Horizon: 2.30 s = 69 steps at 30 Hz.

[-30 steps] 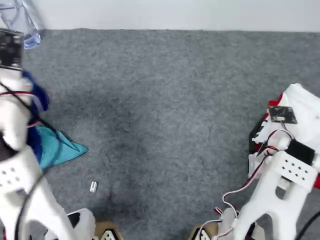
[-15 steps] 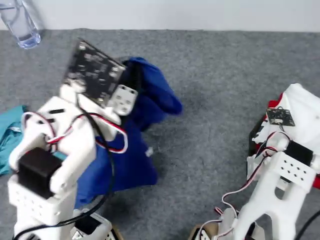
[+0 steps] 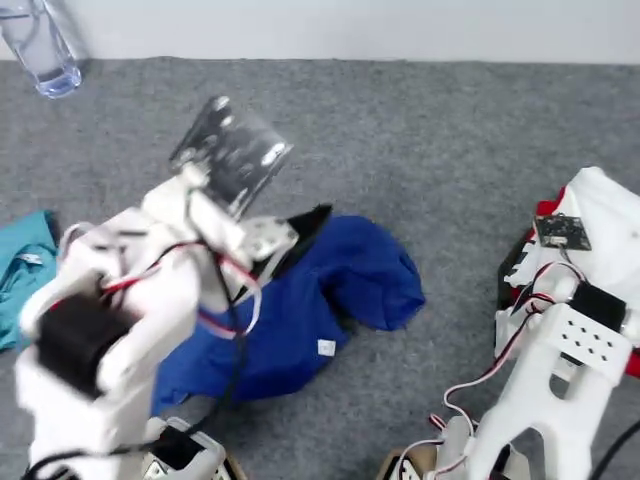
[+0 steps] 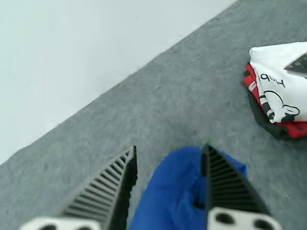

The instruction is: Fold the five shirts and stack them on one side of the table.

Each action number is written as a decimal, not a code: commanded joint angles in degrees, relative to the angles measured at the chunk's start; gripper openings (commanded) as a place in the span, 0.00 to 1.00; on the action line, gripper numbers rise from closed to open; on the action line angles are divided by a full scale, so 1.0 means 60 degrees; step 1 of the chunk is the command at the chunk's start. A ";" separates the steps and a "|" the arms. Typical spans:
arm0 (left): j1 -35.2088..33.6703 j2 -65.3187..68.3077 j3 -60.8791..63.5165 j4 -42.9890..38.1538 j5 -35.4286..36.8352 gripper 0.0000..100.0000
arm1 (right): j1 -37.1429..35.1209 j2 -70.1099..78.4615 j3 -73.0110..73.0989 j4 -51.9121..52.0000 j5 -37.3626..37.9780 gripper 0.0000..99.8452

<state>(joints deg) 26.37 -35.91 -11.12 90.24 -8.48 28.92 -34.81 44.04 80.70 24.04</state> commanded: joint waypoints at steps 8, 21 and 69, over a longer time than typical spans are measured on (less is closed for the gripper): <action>-0.1597 -0.1963 -0.0110 0.1714 -0.0073 0.21 | -0.0535 -0.0110 -0.0601 0.0300 0.2330 0.01; -0.4527 -0.4176 0.4286 0.1392 -0.1070 0.21 | -0.4198 0.0242 -0.1949 0.0711 0.2286 0.17; -0.1509 0.1377 0.8564 -0.2139 -0.3502 0.01 | -0.2176 0.1165 -0.1963 0.0681 0.2945 0.16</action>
<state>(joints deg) 21.98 -26.24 46.46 74.86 -26.77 15.38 -27.69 35.08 85.19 41.19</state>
